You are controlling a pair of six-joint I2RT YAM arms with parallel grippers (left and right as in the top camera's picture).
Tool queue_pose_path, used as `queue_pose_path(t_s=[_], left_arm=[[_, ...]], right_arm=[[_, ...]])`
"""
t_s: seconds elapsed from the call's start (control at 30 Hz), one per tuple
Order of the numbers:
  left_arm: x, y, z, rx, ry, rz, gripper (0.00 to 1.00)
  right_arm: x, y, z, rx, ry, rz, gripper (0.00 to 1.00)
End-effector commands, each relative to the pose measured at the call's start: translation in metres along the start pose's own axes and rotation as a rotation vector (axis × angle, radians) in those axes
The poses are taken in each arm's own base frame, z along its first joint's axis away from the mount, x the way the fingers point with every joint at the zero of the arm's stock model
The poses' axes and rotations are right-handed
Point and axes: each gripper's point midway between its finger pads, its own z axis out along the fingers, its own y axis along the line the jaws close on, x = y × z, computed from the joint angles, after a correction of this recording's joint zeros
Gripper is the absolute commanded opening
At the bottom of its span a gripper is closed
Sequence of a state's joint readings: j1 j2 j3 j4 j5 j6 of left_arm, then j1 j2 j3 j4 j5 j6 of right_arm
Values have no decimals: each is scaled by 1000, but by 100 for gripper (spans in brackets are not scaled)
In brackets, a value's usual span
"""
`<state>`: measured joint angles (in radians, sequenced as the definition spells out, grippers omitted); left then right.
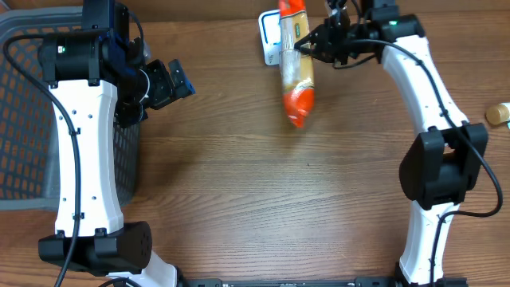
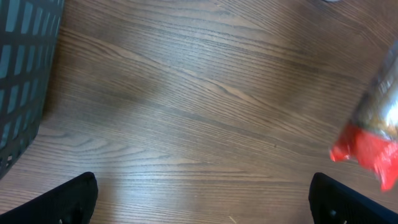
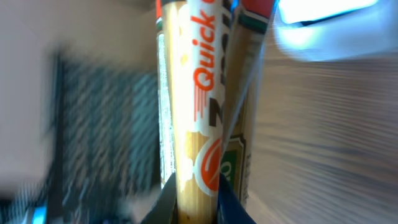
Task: Scan the item barcode
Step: 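Raise the spaghetti pack's barcode in front of the white scanner, then carry the spaghetti pack to the right edge and release it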
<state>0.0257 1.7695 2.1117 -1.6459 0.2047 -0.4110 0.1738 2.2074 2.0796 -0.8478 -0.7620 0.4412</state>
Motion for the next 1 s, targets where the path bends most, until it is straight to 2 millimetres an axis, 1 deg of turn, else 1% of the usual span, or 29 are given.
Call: queue_pose_path(t_s=[0.0, 0.07, 0.17, 0.2, 0.27, 0.37, 0.43, 0.47, 0.5, 0.53, 0.6, 0.7, 0.73, 0.77, 0.83, 0.9, 0.93, 0.97], left_arm=[[1, -1, 0, -3, -2, 26, 100], [1, -1, 0, -3, -2, 26, 100], [1, -1, 0, -3, -2, 26, 100], [1, -1, 0, -3, -2, 26, 100], [1, -1, 0, -3, -2, 26, 100], [1, -1, 0, -3, -2, 25, 100], [1, -1, 0, -3, -2, 26, 100], [1, -1, 0, -3, -2, 26, 100], [1, -1, 0, -3, -2, 25, 100], [1, -1, 0, -3, -2, 25, 100], [1, -1, 0, -3, -2, 25, 100], [1, -1, 0, -3, -2, 26, 100], [1, -1, 0, -3, -2, 26, 100], [1, -1, 0, -3, -2, 26, 100], [1, -1, 0, -3, -2, 26, 100], [1, -1, 0, -3, -2, 26, 100], [1, -1, 0, -3, -2, 26, 100], [1, -1, 0, -3, -2, 26, 100]], right_arm=[[-48, 9, -26, 159, -358, 429, 4], [-70, 27, -25, 106, -500, 499, 4], [-87, 29, -29, 90, -704, 674, 4], [-96, 32, -30, 74, -800, 705, 4], [-106, 38, -27, 58, -896, 675, 4], [-116, 30, -16, 62, -987, 661, 4], [-125, 17, -5, 53, -1021, 650, 4], [-127, 14, -5, 55, -1029, 652, 4], [-129, 5, -6, 70, -1039, 657, 4], [-131, 2, -9, 82, -1045, 646, 4], [-138, -6, -19, 130, -1059, 572, 4], [-149, -6, -40, 171, -1087, 481, 4], [-154, -5, -57, 190, -1106, 436, 4], [-161, -4, -81, 214, -1142, 401, 4], [-170, -13, -132, 285, -1229, 380, 4], [-172, -26, -166, 345, -1267, 384, 4], [-171, -42, -193, 404, -1284, 405, 4], [-169, -56, -210, 443, -1290, 430, 4]])
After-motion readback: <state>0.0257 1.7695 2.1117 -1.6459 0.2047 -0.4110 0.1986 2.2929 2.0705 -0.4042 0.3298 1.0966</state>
